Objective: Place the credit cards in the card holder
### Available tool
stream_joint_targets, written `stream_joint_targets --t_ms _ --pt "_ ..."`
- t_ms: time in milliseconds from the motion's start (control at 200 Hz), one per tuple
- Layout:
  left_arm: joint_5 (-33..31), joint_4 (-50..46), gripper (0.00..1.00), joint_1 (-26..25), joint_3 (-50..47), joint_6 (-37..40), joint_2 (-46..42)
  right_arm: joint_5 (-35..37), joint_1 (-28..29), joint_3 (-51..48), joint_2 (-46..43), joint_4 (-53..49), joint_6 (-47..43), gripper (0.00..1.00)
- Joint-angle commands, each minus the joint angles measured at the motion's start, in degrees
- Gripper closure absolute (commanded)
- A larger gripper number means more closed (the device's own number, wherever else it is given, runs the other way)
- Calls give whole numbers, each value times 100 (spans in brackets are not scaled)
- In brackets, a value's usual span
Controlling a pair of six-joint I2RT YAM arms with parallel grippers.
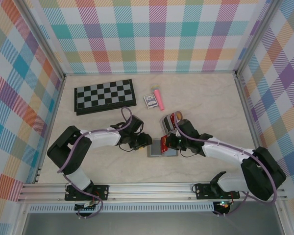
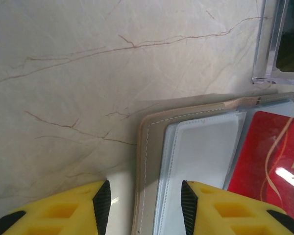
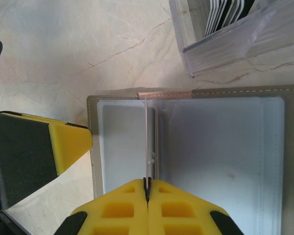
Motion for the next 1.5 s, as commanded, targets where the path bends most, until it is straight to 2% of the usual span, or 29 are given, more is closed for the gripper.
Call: stream_joint_targets --t_ms 0,185,405,500,885,1125,1320,1495 --pt "211 183 57 -39 105 -2 177 -64 27 -115 142 282 54 94" --pt "238 178 62 -39 78 -5 215 -12 24 -247 126 258 -41 94" --pt "286 226 68 -42 73 -29 258 -386 37 -369 363 642 100 94" --pt "260 221 70 -50 68 -50 267 -547 37 -469 351 934 214 94" --pt "185 267 73 -79 8 -171 311 -734 37 -477 434 836 131 95" --pt "141 205 74 -82 -31 -151 269 -177 33 -329 314 30 -445 94" --pt "150 190 75 -80 -9 -146 280 -16 20 -206 490 -89 -773 94" --pt "158 198 75 -89 -9 -151 298 -304 28 -239 629 339 -724 94"
